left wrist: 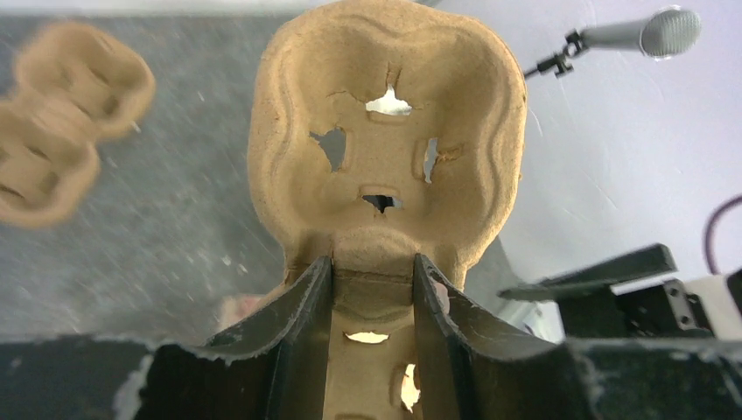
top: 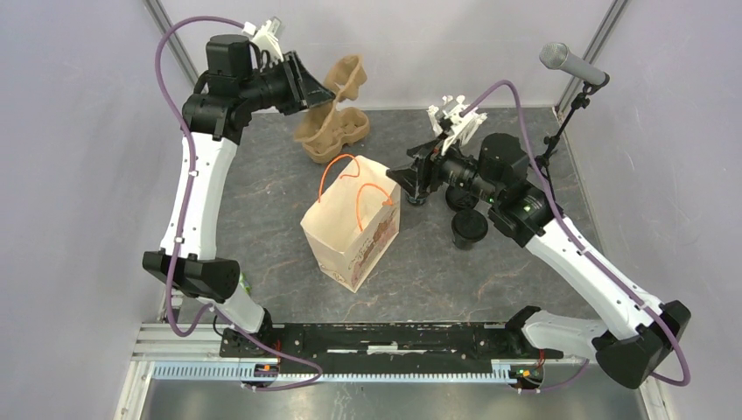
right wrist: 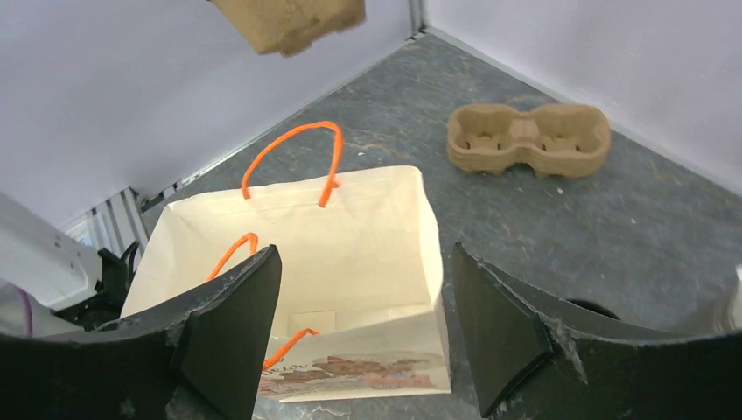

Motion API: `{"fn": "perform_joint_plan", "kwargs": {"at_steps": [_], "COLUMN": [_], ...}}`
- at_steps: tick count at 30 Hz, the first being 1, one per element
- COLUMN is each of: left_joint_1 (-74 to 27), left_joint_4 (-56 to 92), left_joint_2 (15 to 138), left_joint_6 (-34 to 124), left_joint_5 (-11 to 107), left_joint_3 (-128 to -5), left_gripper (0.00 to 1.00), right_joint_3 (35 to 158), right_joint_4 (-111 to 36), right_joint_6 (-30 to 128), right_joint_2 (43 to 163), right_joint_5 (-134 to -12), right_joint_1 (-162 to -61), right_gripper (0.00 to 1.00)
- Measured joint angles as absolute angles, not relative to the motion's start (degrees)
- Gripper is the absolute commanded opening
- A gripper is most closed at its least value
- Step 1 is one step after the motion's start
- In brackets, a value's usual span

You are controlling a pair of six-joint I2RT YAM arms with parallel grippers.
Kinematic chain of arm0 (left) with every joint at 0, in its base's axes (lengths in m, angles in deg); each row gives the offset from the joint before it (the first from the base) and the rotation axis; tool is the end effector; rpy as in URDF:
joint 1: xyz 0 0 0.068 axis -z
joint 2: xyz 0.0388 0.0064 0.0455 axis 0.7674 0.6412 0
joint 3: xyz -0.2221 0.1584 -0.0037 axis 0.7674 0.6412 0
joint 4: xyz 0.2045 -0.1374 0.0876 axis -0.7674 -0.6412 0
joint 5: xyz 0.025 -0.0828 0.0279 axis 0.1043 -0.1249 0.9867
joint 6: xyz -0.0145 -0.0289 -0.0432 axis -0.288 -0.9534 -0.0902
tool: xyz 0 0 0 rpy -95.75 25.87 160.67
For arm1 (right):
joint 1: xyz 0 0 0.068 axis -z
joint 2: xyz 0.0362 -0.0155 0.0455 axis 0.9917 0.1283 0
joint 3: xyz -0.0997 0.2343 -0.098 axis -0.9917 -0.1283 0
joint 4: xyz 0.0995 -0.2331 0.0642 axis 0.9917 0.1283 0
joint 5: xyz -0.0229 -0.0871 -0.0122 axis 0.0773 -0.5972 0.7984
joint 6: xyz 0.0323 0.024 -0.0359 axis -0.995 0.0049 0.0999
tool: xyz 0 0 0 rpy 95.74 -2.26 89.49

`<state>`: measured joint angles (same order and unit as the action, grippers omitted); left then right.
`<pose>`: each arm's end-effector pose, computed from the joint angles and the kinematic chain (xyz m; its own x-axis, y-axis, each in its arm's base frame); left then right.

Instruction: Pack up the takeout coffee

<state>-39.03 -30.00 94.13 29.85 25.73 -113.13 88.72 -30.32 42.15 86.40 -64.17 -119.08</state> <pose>0.3189 -0.0811 0.5004 -0.5874 -0.2741 -0.7614 0.4166 0.7043 -0.5749 0.1998 0.1600 0.4178 -0.2451 0.0972 -0.9646 -0.7589 0.6000 0.2532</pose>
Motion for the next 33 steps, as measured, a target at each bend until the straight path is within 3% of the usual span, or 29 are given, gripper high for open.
{"fn": "perform_joint_plan", "kwargs": {"at_steps": [8,26,30,33], "left_joint_1": [-36.9,-31.0,-31.0,-31.0], "left_joint_4": [-38.7,-39.7,-39.1,-38.2], "left_joint_2": [91.8,82.7,82.1,81.3], "left_joint_6": [24.5,19.5,18.6,17.8], "left_joint_5": [19.9,16.2,16.2,16.2], "left_joint_3": [-112.3,-102.7,-99.6,-97.1], "left_gripper": [0.34,0.32,0.32,0.31], "right_joint_3": [89.3,91.8,92.1,92.6], "right_joint_4": [-34.7,-29.5,-27.9,-26.4], "right_joint_6": [47.7,63.9,66.3,67.8], "right_joint_2": [89.8,92.7,93.0,93.2], "right_joint_5": [-53.7,-57.3,-58.3,-58.7], "right_joint_1": [-122.5,-130.6,-130.7,-130.9], "right_gripper": [0.89,0.85,0.76,0.61]}}
